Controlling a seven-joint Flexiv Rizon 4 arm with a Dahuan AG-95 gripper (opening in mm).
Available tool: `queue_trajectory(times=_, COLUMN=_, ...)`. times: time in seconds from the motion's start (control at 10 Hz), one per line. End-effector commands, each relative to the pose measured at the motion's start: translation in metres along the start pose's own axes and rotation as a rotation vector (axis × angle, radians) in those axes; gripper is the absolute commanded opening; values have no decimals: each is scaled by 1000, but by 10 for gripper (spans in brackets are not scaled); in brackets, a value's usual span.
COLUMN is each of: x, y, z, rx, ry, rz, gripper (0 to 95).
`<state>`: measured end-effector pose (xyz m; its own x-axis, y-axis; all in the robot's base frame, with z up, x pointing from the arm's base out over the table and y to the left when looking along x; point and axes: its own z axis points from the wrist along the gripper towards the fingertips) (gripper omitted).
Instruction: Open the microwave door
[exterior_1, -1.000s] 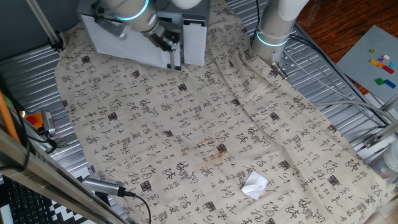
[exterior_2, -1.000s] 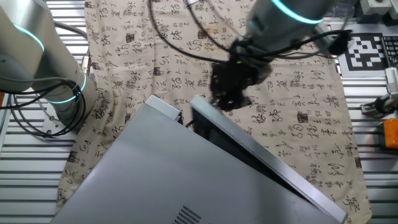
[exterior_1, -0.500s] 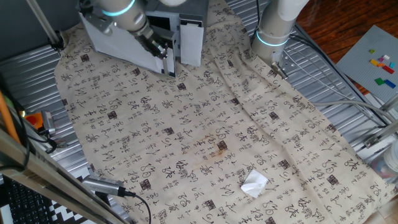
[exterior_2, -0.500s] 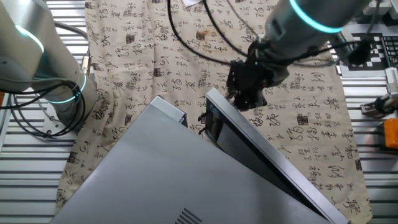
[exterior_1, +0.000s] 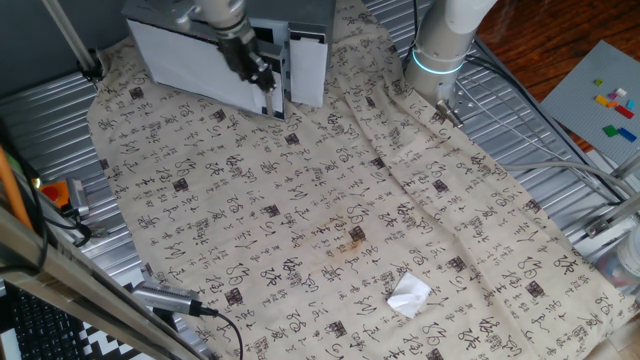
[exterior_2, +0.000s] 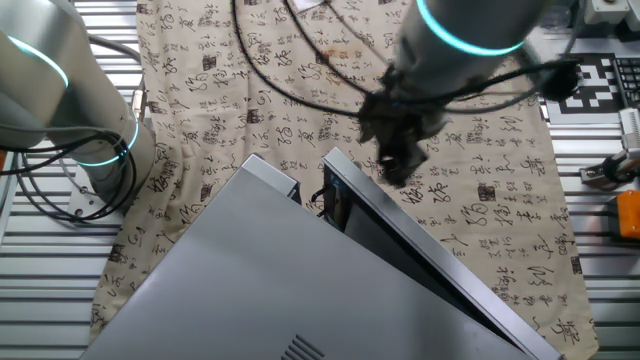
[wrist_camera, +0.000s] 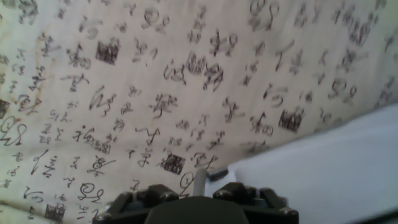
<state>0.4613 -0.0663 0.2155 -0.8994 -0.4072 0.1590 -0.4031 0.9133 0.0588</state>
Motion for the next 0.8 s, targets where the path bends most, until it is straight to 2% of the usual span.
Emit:
queue_trajectory(times=0.1, x=-9, y=6, z=-13, rx=74, ry=107, rz=-3, gripper=570)
queue_trajectory(times=0.2, x=-11, y=8, z=-16, rx=74, ry=108, rz=7, gripper=570)
queue_trajectory(times=0.3, x=-15, y=10, z=-20, rx=76, ry=109, rz=38, gripper=380)
queue_trajectory(times=0.4, x=-18, y=12, z=-23, rx=76, ry=106, rz=63, gripper=0)
queue_trajectory(times=0.8, x=-22, y=22, z=-40, rx=58, ry=92, rz=119, gripper=0)
